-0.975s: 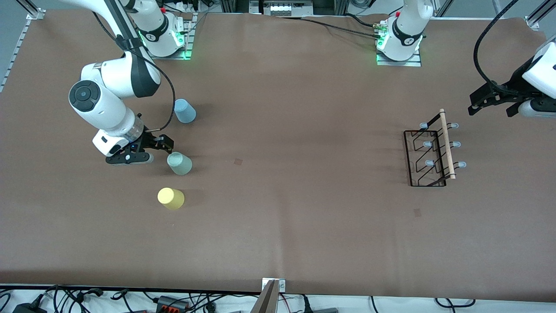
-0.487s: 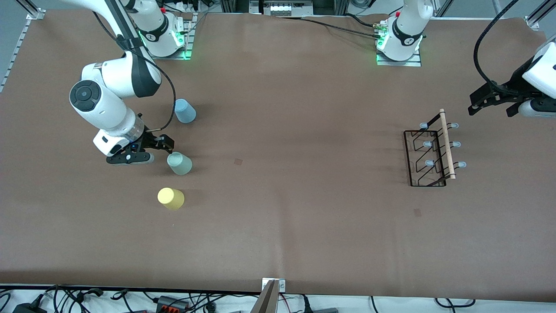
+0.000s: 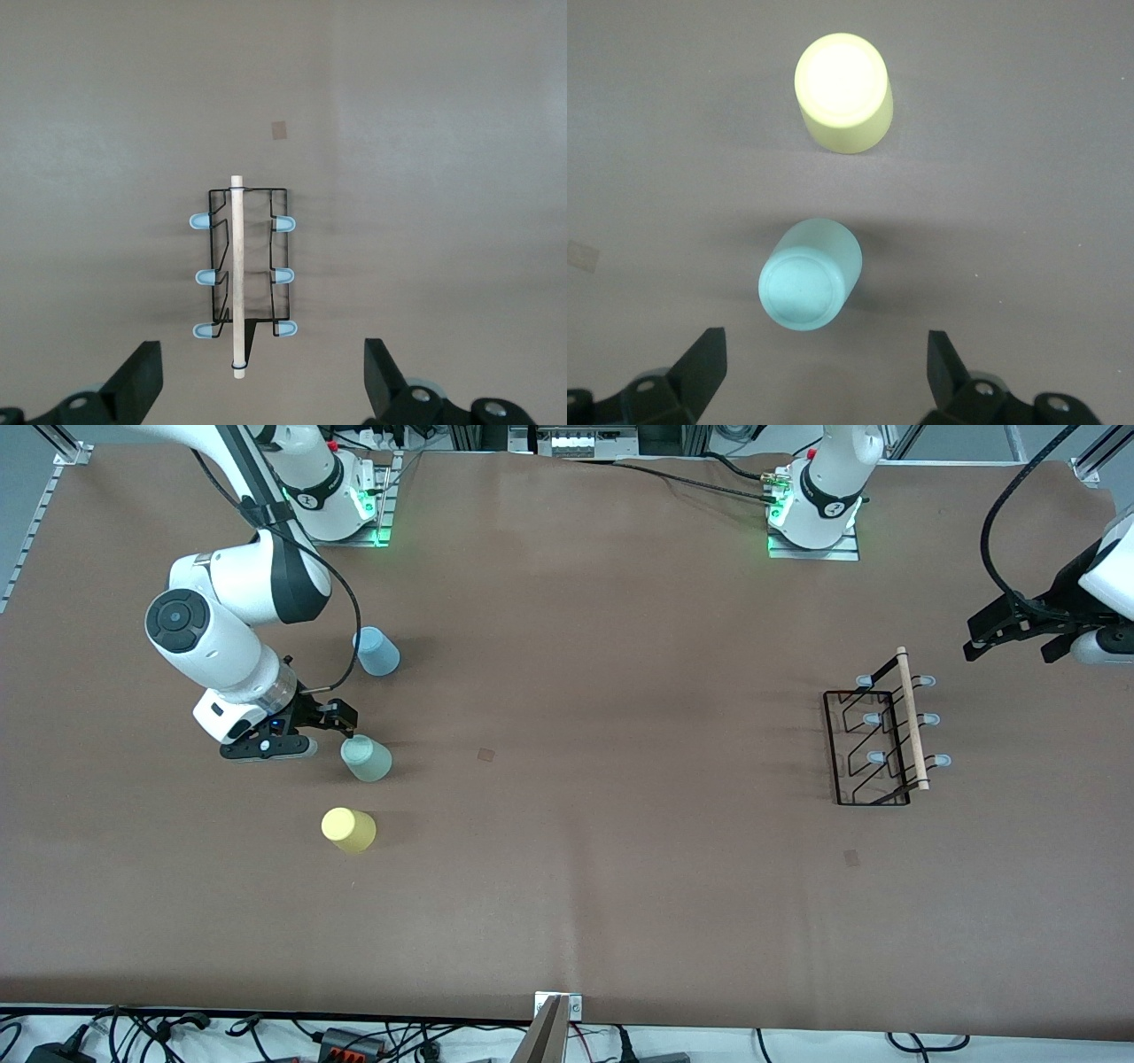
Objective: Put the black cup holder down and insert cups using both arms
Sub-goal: 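Lower the right gripper around the teal cup and close it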
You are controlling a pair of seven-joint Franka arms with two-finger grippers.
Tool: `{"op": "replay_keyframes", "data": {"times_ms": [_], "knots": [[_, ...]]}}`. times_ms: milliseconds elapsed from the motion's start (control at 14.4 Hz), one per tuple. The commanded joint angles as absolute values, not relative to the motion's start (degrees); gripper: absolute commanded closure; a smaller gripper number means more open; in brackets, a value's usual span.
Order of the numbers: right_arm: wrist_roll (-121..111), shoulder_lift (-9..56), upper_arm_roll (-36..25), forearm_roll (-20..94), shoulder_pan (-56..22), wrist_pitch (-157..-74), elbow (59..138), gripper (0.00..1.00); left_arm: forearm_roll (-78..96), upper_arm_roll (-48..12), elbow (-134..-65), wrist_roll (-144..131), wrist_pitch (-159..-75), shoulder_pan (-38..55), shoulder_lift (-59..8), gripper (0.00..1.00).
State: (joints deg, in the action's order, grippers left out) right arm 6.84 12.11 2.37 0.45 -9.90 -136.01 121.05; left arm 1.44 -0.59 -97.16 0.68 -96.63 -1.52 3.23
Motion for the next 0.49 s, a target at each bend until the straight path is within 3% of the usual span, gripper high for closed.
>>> {"op": "replay_keyframes", "data": {"times_ms": [0, 418], "knots": [[7.3, 12.2, 2.3, 1.3, -10.4, -137.0, 121.7, 0.0, 0.7, -0.5, -96.6, 0.4, -95.7, -1.5, 3.3, 0.0], [7.3, 14.2, 2.3, 1.3, -10.9, -140.0, 122.7, 0.0, 0.7, -0.5, -96.6, 0.4, -95.7, -1.5, 3.3, 0.0]]}}
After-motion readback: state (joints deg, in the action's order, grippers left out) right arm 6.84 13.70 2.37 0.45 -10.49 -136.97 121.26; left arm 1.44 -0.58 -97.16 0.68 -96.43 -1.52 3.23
